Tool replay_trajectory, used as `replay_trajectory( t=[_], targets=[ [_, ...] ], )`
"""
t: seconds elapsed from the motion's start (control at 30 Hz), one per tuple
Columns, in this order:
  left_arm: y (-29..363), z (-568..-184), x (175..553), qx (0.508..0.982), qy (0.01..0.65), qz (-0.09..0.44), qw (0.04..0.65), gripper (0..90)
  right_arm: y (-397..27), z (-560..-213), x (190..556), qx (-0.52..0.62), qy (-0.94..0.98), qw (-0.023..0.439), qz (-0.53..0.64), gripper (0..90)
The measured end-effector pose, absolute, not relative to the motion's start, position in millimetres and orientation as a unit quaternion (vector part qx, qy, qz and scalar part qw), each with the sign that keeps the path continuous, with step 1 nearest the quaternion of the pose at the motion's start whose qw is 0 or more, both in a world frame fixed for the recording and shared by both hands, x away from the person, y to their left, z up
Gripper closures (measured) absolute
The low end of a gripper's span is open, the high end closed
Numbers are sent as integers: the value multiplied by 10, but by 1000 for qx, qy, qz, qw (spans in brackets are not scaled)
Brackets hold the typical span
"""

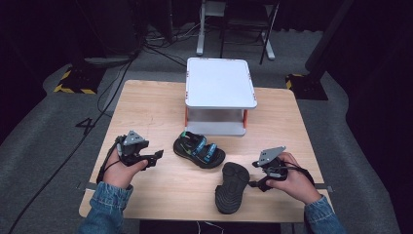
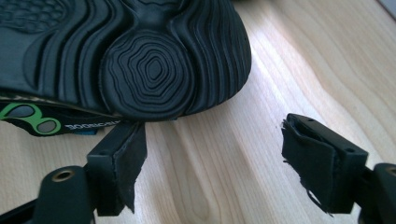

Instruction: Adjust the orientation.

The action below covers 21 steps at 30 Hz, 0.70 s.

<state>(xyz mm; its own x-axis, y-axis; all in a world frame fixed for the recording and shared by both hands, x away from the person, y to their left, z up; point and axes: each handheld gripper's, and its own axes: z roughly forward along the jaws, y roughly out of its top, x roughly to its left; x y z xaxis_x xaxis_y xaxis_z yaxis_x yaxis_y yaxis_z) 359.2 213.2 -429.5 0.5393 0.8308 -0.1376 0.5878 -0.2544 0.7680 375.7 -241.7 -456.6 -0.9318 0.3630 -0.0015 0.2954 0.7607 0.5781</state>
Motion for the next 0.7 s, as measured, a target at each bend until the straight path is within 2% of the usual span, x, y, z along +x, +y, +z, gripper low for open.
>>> replay_trajectory(
  t=[0.3,0.7],
  targets=[
    [2144,-4310,3574,779,456,151,404,316,-2335,-4467,3742,163,930,77,319,248],
    [2149,-4342,3526,779,458,150,400,316,-2206,-4367,3718,143,919,61,362,244]
  ],
)
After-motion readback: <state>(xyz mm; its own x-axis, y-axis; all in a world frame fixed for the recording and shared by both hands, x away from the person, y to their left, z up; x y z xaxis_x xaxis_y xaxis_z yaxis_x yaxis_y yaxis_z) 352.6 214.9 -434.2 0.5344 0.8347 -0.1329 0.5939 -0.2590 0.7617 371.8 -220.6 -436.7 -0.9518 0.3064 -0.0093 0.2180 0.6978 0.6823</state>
